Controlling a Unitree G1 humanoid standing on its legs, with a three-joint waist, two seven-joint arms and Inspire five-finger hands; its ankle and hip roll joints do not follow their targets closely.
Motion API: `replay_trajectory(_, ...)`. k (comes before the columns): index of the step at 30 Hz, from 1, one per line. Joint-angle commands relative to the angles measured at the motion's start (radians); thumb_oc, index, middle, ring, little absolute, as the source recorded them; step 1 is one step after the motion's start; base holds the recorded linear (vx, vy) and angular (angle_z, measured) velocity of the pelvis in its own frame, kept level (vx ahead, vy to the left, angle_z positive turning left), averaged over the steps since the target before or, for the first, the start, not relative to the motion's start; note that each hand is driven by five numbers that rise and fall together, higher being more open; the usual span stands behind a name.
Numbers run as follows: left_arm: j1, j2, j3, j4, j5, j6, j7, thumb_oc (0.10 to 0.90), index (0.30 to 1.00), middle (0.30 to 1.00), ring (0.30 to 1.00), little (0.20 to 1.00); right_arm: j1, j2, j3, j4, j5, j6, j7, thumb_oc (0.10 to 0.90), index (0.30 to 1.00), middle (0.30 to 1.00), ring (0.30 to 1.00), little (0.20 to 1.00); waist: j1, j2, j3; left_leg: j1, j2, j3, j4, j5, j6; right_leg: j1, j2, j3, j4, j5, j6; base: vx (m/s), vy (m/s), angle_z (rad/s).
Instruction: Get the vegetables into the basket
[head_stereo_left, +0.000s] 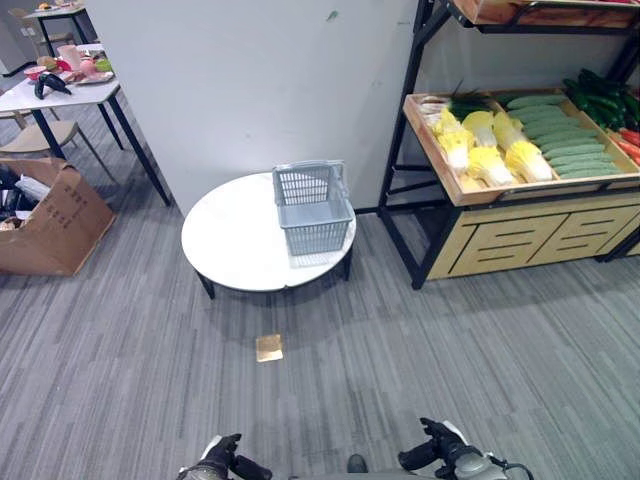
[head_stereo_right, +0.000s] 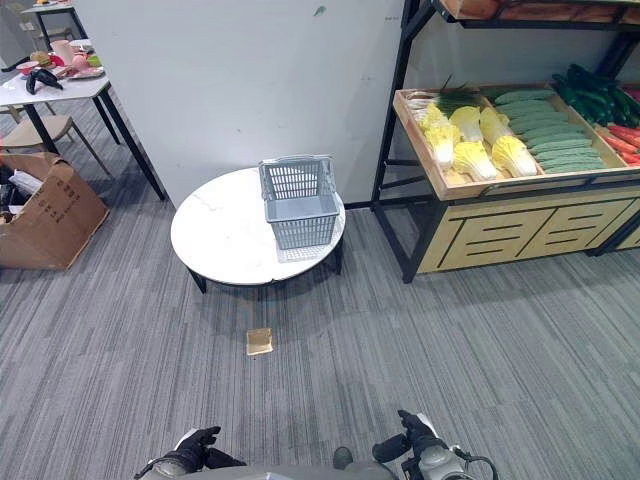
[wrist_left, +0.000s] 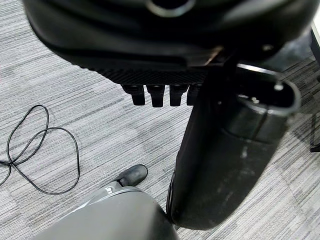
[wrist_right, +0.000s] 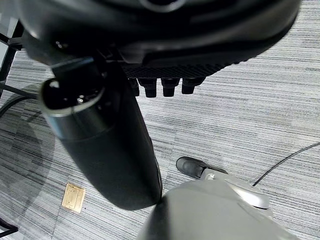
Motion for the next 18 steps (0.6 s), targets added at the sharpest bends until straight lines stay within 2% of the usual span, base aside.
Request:
replay_trajectory(1, -0.021, 0.017, -0.035, 0.046, 0.023, 0.007, -0.006, 0.9, 1.0, 1.0, 1.0, 1.0, -0.004, -0.019, 0.038, 0.057, -0.028, 0.014, 0.006, 0.9, 1.0, 1.0, 1.0, 1.0, 0.008, -0.02, 0.034, -0.006, 0.021, 0.018, 0.006, 0.006, -0.048, 0.04, -0.095, 0.062, -0.001, -0.025, 0.132, 0.0, 0.0, 0.0)
replay_trajectory(18, -0.035, 0.01, -0.045, 0.031, 0.017, 0.01, -0.007, 0.9, 1.0, 1.0, 1.0, 1.0, -0.02, -0.028, 0.032, 0.071, -0.02, 0.022, 0.01, 0.9, 1.0, 1.0, 1.0, 1.0, 0.011, -0.019, 0.05, -0.014, 0.012, 0.009, 0.006, 0.005, -0.044, 0.036, -0.1, 0.053, -0.001, -0.02, 0.135, 0.0, 0.0, 0.0)
